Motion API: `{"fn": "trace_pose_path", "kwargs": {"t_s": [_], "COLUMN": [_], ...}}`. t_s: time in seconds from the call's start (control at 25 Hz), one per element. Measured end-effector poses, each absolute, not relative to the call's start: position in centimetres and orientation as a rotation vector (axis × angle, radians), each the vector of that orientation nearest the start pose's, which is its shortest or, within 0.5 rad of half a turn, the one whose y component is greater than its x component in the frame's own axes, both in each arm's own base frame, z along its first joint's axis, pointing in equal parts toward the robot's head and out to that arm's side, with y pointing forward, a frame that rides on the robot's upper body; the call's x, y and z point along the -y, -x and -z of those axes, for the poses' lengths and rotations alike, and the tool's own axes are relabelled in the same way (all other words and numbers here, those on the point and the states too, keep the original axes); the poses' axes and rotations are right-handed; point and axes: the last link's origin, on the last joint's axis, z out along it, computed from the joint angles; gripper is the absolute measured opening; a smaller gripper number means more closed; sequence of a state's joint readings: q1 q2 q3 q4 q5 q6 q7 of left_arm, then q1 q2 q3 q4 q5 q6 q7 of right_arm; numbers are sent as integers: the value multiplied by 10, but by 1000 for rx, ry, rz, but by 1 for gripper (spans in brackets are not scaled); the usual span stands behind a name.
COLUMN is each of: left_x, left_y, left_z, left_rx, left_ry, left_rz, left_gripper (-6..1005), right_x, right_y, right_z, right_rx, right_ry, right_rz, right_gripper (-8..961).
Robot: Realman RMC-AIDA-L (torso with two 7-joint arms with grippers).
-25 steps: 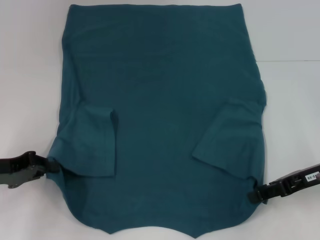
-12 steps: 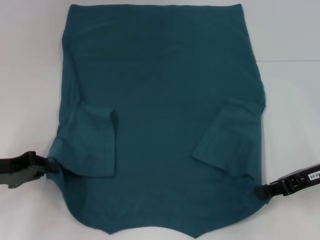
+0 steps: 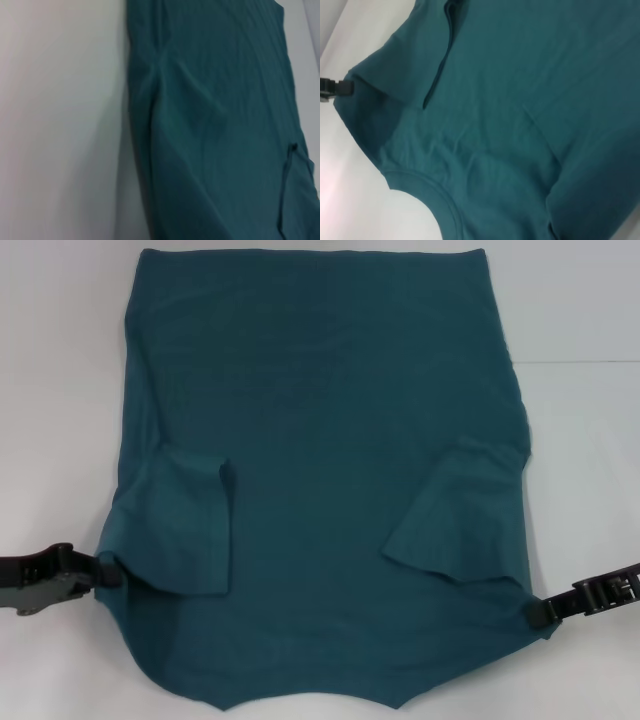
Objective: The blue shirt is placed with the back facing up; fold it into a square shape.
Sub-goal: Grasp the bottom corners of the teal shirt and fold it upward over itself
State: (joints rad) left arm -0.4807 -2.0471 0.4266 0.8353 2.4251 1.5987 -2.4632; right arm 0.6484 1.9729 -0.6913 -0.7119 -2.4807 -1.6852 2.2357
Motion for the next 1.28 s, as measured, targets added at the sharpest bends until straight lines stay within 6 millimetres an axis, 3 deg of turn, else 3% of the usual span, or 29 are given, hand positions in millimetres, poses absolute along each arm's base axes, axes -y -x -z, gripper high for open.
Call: {"fn": "trace_pose_path", "kwargs": {"t_s": [0.4, 1.0, 1.16, 1.28], "left_x": [-292, -251, -255, -271], "left_y": [330, 337, 333, 326], "left_z": [-60, -64, -62, -61], "left_rx": [-2310, -2263, -2233, -2213], "left_ry": [-2341, -2268, -2281, -2310], "left_rz": [-468, -294, -285, -308], "left_gripper": [27, 27, 26, 26], "right_x": [-317, -293, -292, -301], "right_y": [-286, -303, -305, -302], "right_z": [-34, -43, -44, -47], "right_rx": [-1776, -1903, -1911, -1892], "right_ry": [2639, 2627, 2613, 2584], "right_rz": [3, 108, 83, -21], "right_gripper": [50, 50, 50, 49]}}
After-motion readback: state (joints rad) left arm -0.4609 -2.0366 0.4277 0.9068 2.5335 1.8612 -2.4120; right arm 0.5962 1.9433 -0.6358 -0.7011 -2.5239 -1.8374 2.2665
